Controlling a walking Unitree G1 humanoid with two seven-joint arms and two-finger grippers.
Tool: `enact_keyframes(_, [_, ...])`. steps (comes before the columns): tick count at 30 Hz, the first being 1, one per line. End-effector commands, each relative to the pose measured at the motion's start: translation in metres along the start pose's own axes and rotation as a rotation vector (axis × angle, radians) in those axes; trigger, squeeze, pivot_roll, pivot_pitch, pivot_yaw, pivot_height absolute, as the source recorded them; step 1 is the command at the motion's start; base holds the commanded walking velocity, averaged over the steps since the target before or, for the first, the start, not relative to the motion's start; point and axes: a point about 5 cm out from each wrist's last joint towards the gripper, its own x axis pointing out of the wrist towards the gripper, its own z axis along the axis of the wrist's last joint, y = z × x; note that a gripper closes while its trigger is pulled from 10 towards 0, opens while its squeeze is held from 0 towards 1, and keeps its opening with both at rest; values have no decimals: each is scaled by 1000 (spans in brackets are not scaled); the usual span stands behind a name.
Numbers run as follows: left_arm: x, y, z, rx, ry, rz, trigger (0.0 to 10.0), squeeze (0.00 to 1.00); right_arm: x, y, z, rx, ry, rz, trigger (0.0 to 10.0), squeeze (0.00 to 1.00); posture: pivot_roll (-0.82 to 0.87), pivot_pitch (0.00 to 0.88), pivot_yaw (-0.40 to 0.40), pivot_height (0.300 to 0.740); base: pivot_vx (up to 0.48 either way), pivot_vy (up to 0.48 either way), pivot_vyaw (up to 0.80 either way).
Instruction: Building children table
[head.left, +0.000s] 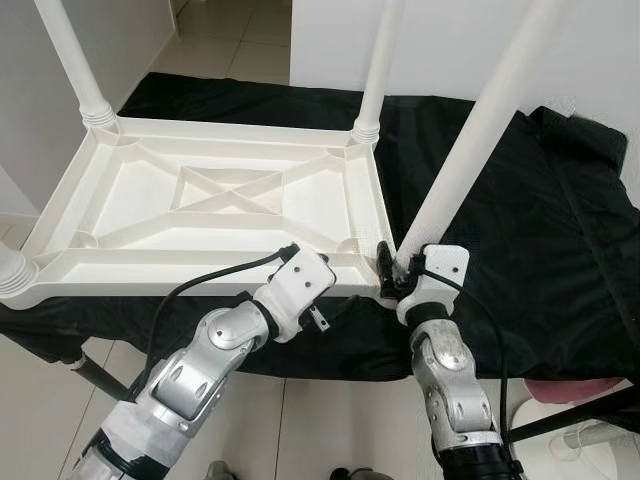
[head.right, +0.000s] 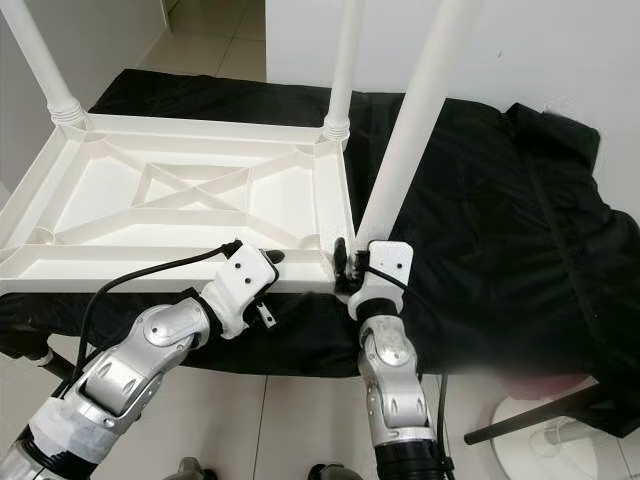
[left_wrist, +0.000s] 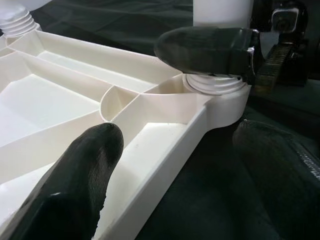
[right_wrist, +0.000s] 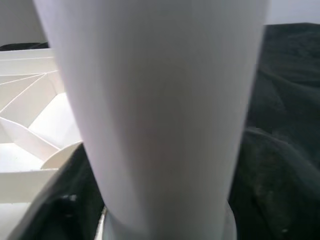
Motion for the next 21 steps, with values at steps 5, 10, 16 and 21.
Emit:
enact_keyframes(5, [-1, -4, 0, 17, 1, -72, 10000, 0, -1, -3, -3, 9, 11, 68, 10000, 0, 13, 69, -46, 740, 0, 0, 0])
enact_keyframes(10, [-2, -4, 0, 29, 3, -91, 10000, 0, 2, -4, -1, 0, 2, 99, 10000, 0, 15, 63, -44, 740, 0, 0, 0])
enact_keyframes(16, [-3, 4, -2, 55, 0, -52, 10000, 0, -1, -8, -3, -38, -20, 100, 10000, 0, 17, 40, -38, 740, 0, 0, 0])
enact_keyframes(21, [-2, 5, -4, 12, 2, -38, 10000, 0, -2, -9, -6, -30, -9, 96, 10000, 0, 12, 26, -25, 740, 0, 0, 0])
